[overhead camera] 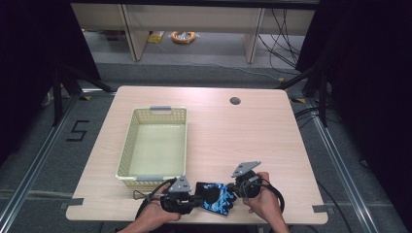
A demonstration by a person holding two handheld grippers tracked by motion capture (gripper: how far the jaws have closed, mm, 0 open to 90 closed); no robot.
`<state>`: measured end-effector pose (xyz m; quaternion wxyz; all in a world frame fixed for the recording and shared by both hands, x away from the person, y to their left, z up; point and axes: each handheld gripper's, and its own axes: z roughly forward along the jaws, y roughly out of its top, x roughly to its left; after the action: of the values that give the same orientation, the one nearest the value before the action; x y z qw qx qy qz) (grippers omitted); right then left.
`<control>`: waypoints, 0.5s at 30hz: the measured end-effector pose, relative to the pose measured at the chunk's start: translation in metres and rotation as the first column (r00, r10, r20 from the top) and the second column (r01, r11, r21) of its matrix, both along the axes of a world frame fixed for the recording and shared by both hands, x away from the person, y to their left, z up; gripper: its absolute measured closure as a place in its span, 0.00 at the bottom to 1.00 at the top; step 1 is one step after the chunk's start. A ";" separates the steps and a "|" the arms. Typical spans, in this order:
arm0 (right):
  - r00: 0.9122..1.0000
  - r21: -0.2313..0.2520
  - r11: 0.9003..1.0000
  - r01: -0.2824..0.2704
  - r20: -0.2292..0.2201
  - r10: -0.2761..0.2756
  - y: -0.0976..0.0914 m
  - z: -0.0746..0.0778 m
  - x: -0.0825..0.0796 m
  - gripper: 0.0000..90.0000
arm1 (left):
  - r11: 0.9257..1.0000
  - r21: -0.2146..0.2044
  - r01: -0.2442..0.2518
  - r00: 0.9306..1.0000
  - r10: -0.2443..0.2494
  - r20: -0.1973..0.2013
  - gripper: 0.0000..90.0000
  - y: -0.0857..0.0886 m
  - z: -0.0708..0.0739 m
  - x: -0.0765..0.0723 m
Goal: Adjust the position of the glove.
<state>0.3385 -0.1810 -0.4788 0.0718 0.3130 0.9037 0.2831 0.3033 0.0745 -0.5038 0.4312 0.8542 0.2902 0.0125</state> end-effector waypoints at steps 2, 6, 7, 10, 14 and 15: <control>1.000 -0.001 1.000 0.004 -0.004 -0.004 0.002 -0.006 0.002 0.99 | 1.000 0.001 0.000 1.000 0.000 -0.005 0.86 0.000 -0.001 0.000; 1.000 -0.001 1.000 0.008 0.010 -0.008 0.004 -0.012 0.006 0.99 | 1.000 0.004 0.009 1.000 -0.009 -0.011 0.85 0.000 -0.003 -0.001; 1.000 -0.004 1.000 0.005 -0.003 -0.005 0.005 -0.011 0.006 0.99 | 1.000 0.009 0.009 1.000 -0.009 -0.007 0.84 0.001 -0.004 -0.001; 1.000 -0.007 1.000 0.006 0.012 -0.006 0.007 -0.012 0.008 0.99 | 1.000 -0.010 0.004 1.000 -0.005 -0.030 0.79 0.000 -0.003 -0.004; 1.000 -0.011 1.000 -0.011 0.015 0.011 0.009 -0.011 0.009 0.97 | 1.000 -0.014 0.015 1.000 -0.016 -0.026 0.74 0.004 0.001 -0.007; 1.000 0.004 1.000 0.012 0.028 -0.012 0.010 -0.012 0.008 0.96 | 1.000 -0.017 -0.012 0.999 0.011 -0.033 0.72 0.005 0.002 -0.008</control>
<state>0.3469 -0.1713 -0.4913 0.0855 0.3144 0.9002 0.2888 0.2953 0.0793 -0.5018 0.4337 0.8489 0.3022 -0.0018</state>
